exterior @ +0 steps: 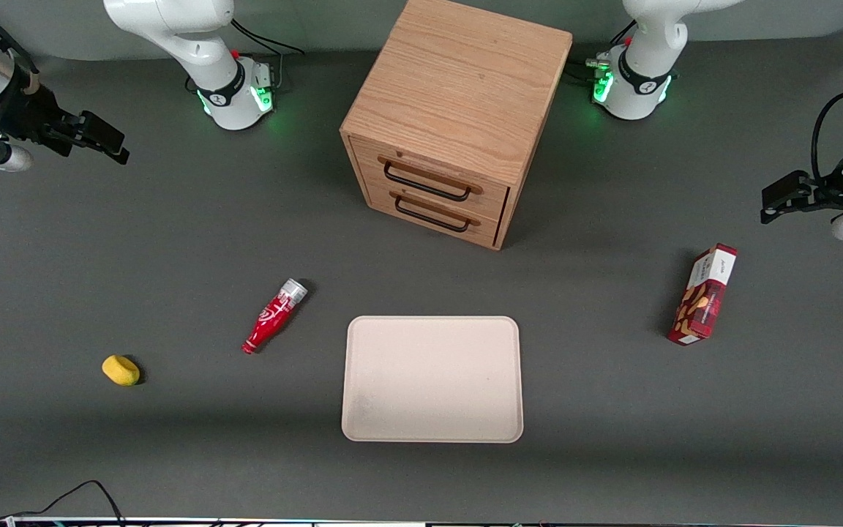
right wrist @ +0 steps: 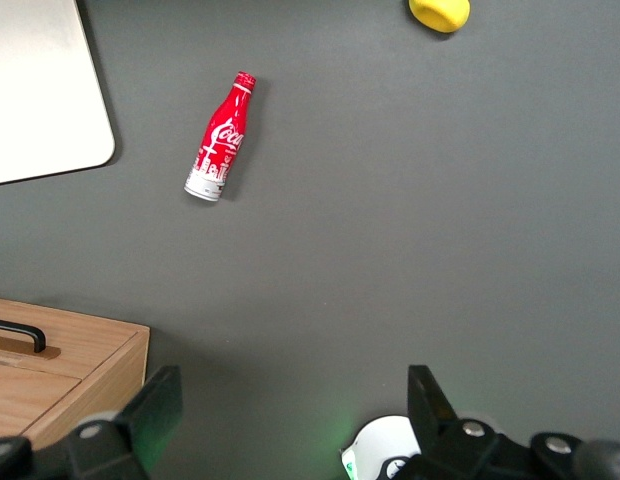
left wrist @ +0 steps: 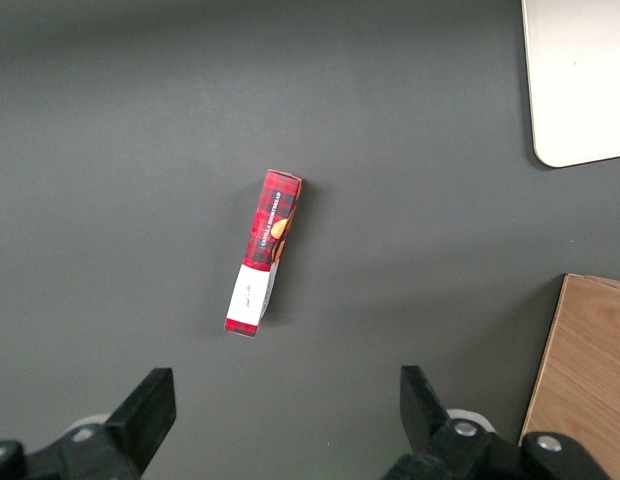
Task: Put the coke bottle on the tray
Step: 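Move the right gripper down over the red Coca-Cola bottle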
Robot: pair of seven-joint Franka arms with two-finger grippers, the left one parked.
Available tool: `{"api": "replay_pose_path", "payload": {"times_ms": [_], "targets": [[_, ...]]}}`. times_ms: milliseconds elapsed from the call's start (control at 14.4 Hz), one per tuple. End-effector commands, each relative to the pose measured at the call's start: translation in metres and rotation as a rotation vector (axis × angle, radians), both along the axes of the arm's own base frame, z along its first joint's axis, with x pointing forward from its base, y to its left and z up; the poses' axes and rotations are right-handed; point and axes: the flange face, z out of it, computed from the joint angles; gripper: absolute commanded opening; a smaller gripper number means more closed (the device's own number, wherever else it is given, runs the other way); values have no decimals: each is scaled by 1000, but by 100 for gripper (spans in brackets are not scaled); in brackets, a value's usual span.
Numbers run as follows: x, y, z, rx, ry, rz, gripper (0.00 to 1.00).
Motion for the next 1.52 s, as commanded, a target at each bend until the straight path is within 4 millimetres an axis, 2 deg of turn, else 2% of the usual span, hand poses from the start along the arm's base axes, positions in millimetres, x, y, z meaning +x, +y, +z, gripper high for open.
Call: {"api": "replay_pose_path", "payload": {"times_ms": [0,485,692,762,900,1038,1177,1315,1385,1454], "targets": [[5,-1,6,22,39,1,100],[6,-1,4,13,48,20,100],[7,3,11,24,23,13,100],[11,8,12,23,20,12,100],[36,20,16,25,12,-37,100],[59,45,12,34,15,-81,100],[80,72,-5,46,43,-154,100],[100,97,-39,46,86,-265,100],[111,109,-61,47,97,-308,100],[120,114,-93,33,133,-331,100]]}}
